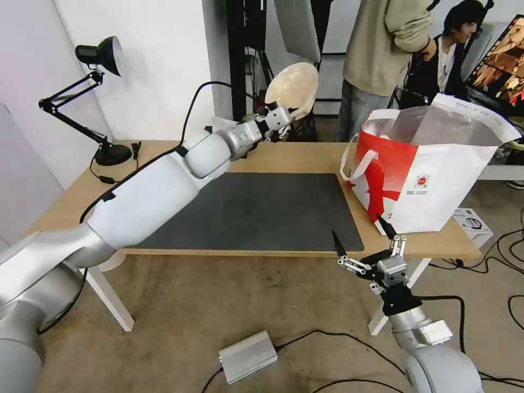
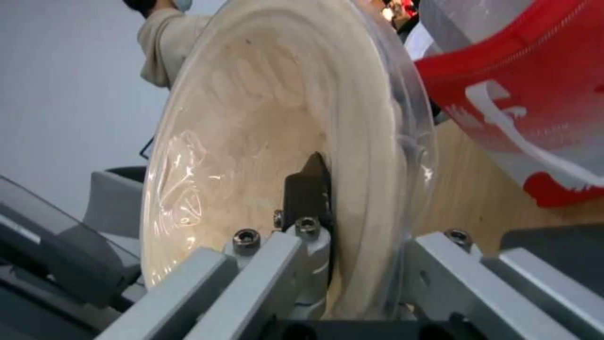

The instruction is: Pick up the trash from the table and place it into the takeout bag.

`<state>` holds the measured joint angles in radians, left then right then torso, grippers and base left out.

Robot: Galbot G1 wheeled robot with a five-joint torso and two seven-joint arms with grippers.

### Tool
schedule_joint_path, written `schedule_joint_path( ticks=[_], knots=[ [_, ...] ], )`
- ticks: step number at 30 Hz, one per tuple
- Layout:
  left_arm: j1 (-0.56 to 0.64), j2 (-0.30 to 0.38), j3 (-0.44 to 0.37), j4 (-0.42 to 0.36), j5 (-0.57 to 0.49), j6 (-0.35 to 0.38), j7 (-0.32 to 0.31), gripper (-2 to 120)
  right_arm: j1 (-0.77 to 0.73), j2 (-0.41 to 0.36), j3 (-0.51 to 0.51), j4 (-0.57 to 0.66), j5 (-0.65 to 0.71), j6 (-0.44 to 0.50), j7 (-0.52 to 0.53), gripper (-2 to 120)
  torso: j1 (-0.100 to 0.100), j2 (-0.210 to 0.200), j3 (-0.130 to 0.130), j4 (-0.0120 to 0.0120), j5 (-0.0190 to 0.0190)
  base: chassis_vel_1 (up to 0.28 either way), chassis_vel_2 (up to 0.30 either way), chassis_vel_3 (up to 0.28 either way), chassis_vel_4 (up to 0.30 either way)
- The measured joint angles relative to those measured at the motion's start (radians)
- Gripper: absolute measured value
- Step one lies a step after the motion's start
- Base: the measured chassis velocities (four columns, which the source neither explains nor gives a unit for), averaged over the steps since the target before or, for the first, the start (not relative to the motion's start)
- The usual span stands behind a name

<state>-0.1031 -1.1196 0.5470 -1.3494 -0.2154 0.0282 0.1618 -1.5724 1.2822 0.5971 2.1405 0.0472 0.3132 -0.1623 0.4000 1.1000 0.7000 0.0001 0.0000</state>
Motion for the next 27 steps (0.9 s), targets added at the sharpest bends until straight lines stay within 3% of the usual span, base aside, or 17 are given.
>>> schedule_joint_path(
  ticks=[17, 27],
  knots=[
    [-0.089, -0.117, 0.064, 0.099, -0.006, -0.004, -0.005, 1, 0.0, 0.0, 0.0, 0.0, 0.0, 0.0, 0.0, 100, 0.0, 0.0, 0.0, -0.0002, 0.0001, 0.0, 0.0, 0.0, 0.0],
    [-0.121, -0.238, 0.093, 0.213, 0.071, -0.05, 0.017, 1, 0.0, 0.0, 0.0, 0.0, 0.0, 0.0, 0.0, 100, 0.0, 0.0, 0.0, -0.0001, 0.0001, 0.0, 0.0, 0.0, 0.0]
  ],
)
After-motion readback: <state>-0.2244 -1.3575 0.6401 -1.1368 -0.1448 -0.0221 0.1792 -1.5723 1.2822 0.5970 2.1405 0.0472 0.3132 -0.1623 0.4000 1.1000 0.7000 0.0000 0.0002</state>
